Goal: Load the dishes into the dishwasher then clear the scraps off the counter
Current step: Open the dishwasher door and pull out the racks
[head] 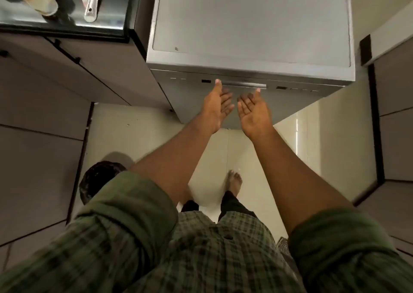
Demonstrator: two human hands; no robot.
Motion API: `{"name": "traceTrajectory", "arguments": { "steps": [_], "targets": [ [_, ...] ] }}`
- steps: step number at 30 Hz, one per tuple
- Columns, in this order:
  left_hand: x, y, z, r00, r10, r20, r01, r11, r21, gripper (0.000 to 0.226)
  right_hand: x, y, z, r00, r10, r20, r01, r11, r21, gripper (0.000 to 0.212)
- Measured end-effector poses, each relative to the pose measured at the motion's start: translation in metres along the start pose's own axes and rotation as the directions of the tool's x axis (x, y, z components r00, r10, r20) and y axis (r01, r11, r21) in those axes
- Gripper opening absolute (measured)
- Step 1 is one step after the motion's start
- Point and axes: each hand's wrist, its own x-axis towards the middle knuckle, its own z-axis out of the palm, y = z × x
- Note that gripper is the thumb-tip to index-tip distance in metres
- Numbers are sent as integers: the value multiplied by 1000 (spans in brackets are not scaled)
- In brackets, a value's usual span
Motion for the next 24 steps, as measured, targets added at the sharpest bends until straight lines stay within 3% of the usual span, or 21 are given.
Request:
{"name": "traceTrajectory", "arguments": {
  "steps": [3,8,11,15,19,22,24],
  "targets": [
    [11,3,18,999,-27,-21,23,988,-152,63,19,-10,9,1000,-23,-5,23,994,104,30],
    [40,2,37,996,-3,-89,-25,950,-310,55,53,-13,12,998,-48,44,35,964,262,45],
    [46,-5,43,999,3,-50,-24,908,-417,55,57,-10,6,992,-47,119,6,945,326,37],
    [49,-17,45,999,46,-29,-55,879,-473,53,55,-19,2,977,-75,201,17,961,277,48],
    [50,-17,56,990,62,-127,-106,922,-372,61,59,-22,2,972,-116,203,75,978,197,64],
    [45,-20,60,990,16,-140,-70,919,-388,80,62,-16,3,989,-92,117,77,989,129,66],
    [44,-28,59,987,-19,-157,-41,930,-365,77,53,-7,-1,998,-56,-3,56,995,80,57]
  ]
}}
